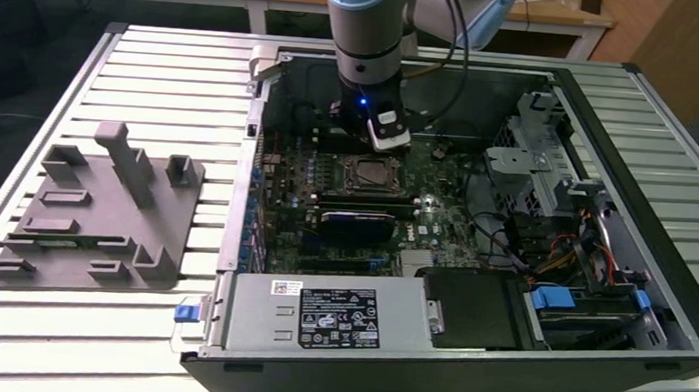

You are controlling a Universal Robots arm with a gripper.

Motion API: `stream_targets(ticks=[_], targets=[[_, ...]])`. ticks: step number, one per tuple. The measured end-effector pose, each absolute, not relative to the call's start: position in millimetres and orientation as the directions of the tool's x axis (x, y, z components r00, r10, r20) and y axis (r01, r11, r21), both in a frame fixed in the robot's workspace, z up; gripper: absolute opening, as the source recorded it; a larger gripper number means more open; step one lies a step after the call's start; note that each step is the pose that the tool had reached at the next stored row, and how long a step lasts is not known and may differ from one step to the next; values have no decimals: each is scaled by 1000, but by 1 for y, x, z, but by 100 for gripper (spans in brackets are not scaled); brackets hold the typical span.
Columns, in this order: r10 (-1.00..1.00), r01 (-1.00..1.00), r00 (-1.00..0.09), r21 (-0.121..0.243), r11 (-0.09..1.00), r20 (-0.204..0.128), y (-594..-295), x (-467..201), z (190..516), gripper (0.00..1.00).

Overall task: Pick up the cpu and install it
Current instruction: 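Install the first cpu locking lever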

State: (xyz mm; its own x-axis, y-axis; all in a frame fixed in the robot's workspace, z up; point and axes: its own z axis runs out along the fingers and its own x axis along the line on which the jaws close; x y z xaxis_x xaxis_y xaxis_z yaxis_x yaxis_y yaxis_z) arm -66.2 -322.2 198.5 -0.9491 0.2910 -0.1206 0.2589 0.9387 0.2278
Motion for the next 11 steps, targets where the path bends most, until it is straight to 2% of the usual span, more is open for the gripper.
stream_targets(ticks=[11], targets=[[298, 266, -947, 228, 937, -123, -323, -66, 196, 11]])
